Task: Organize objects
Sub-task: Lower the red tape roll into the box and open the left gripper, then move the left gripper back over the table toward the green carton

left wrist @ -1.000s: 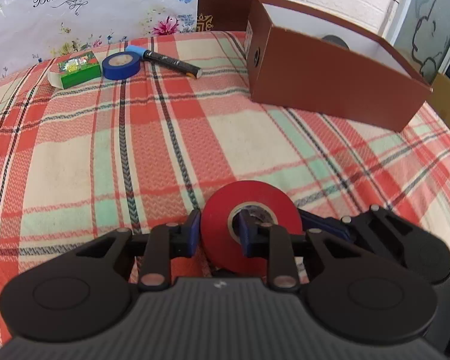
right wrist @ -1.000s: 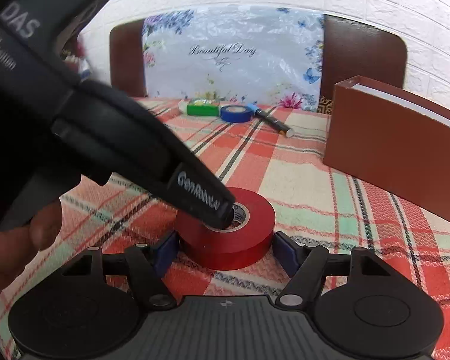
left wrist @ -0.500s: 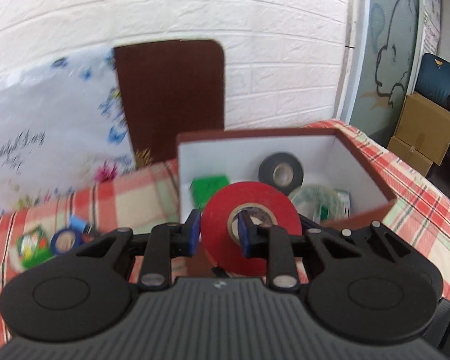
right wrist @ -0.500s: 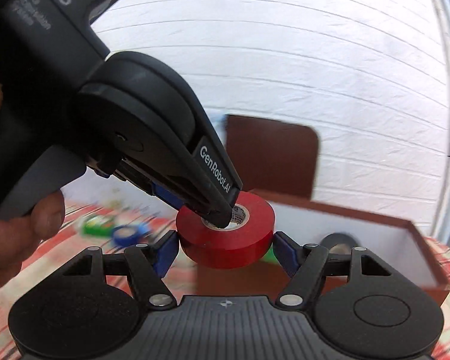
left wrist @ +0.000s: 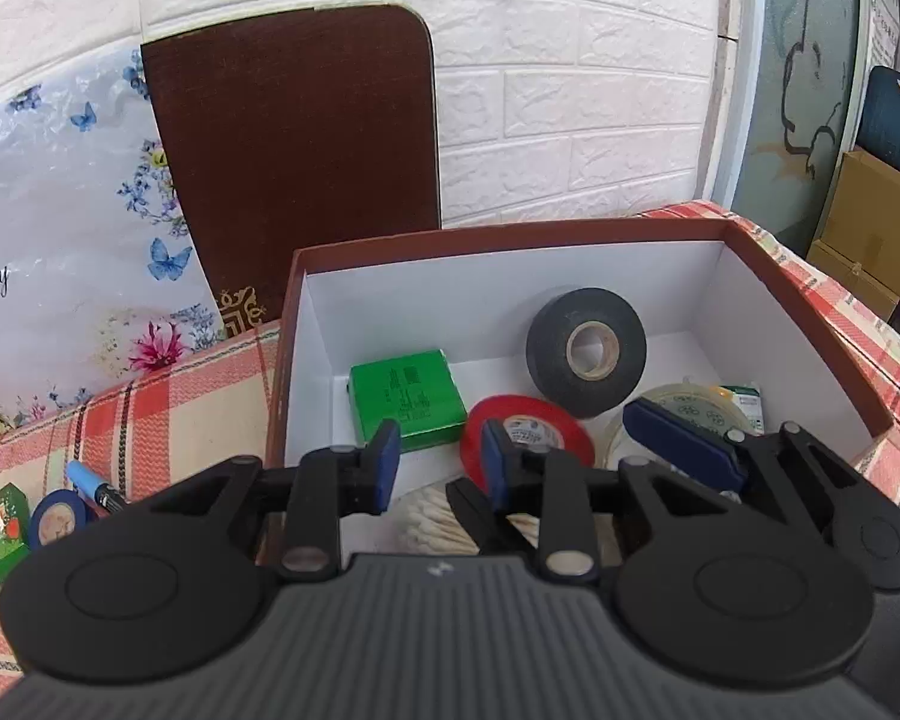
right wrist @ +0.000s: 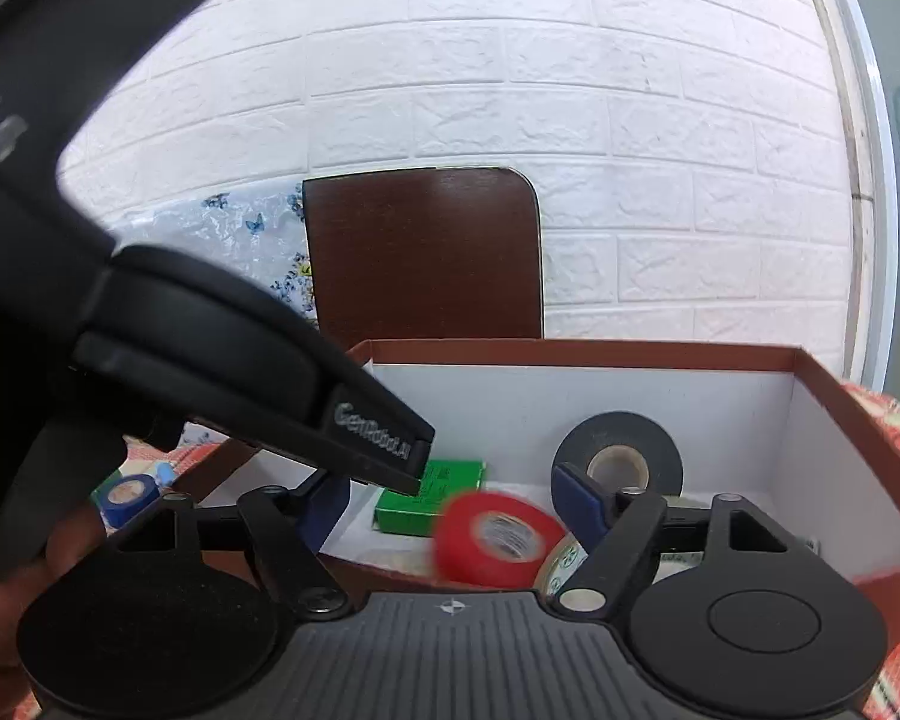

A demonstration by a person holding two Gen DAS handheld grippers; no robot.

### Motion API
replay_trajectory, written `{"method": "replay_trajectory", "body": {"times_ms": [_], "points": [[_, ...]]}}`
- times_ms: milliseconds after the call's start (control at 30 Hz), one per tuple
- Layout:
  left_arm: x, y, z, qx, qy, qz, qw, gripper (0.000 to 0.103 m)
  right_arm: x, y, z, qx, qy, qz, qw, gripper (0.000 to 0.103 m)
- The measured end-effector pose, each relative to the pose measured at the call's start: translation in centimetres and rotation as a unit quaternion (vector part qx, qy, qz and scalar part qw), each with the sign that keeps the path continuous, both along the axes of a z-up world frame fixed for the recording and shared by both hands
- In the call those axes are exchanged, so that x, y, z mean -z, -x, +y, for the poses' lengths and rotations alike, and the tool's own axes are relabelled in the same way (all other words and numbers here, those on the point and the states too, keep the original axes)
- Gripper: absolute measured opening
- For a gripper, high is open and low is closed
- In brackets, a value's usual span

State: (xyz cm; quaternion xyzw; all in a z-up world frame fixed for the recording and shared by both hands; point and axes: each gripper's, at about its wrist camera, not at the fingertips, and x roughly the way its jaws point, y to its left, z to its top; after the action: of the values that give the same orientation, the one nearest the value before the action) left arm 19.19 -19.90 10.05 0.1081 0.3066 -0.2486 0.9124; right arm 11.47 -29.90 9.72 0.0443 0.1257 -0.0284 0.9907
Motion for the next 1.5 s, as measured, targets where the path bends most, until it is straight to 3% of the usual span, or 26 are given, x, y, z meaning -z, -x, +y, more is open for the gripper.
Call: {"method": "replay_trajectory", "body": {"times_ms": [133, 200, 267, 333, 500, 667, 900, 1133, 1500], "points": [[-0.5, 1.4, 0.5, 0.001, 0.008, 0.002, 1.0000, 0.034, -0.2, 2.5, 0.6, 0.017, 0.013, -0.015, 1.000, 0.073], [-0.7, 2.6, 0.7, 0.002, 0.006, -0.002, 1.0000, 0.042, -0.2, 4.1, 0.9, 0.027, 0.018, -0.026, 0.999, 0.076], [-0.7, 4.0, 1.0, 0.001, 0.002, -0.005, 1.0000, 0.043, -0.2, 5.6, 1.8, 0.036, 0.038, -0.030, 0.998, 0.078], [-0.9, 5.3, 1.6, -0.004, 0.003, -0.023, 0.9997, 0.043, 0.0, 7.0, 2.3, 0.040, 0.049, -0.025, 0.998, 0.084], [-0.2, 7.0, 2.9, -0.019, -0.022, -0.012, 0.9995, 0.044, 1.0, 7.8, 3.0, 0.032, 0.027, 0.024, 0.999, 0.084], [1.2, 8.3, 4.6, -0.036, -0.041, 0.006, 0.9985, 0.044, 2.7, 8.6, 2.9, 0.015, -0.029, 0.090, 0.995, 0.084], [3.3, 9.2, 7.2, -0.062, -0.057, 0.030, 0.9960, 0.044, 4.0, 10.4, 4.5, -0.004, -0.047, 0.147, 0.988, 0.085], [5.4, 9.8, 9.8, -0.088, -0.069, 0.043, 0.9928, 0.044, 5.1, 10.7, 6.9, -0.016, -0.032, 0.167, 0.985, 0.088], [7.5, 9.1, 15.4, -0.147, -0.062, 0.051, 0.9859, 0.046, 5.2, 10.1, 11.7, -0.066, 0.036, 0.180, 0.981, 0.091]]}}
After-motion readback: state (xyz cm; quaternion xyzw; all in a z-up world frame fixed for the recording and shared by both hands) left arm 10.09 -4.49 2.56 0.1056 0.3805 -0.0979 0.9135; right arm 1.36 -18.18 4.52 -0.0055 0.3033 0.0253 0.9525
